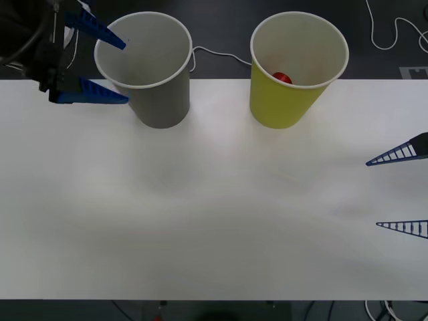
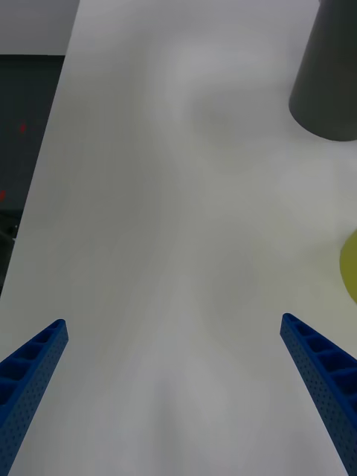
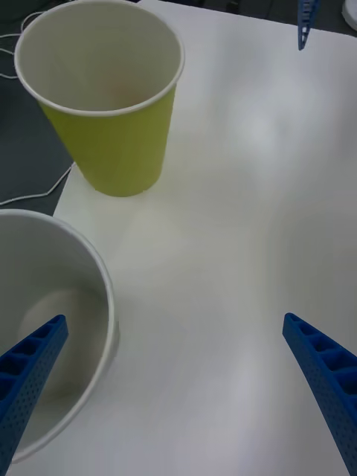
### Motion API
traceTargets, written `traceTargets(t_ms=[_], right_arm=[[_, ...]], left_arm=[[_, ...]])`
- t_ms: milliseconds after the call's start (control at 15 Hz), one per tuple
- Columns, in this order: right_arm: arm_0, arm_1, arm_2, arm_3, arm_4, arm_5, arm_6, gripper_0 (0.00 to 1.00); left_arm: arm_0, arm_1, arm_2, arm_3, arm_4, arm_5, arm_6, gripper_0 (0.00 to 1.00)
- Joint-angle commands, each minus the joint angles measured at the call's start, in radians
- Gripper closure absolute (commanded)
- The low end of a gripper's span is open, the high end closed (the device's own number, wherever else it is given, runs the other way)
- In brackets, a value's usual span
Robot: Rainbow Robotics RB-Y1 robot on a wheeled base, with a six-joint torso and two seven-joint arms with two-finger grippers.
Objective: Put the can into the green bin and the plastic bottle into the gray bin
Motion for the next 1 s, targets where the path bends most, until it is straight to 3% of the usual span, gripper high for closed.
traceTargets(t_ms=[67,467,1000], right_arm=[[0.0,0.0,0.0,0.0,0.0,0.0,0.0,0.0],[0.0,0.0,0.0,0.0,0.0,0.0,0.0,0.0],[0.0,0.0,0.0,0.0,0.0,0.0,0.0,0.0]], left_arm=[[0.125,0.003,0.08,-0.053,-0.001,-0.001,-0.101,0.0],[0.367,0.008,0.236,-0.139,0.016,-0.043,-0.308,0.0],[0.544,0.029,0.284,-0.139,0.062,-0.069,-0.553,0.0]])
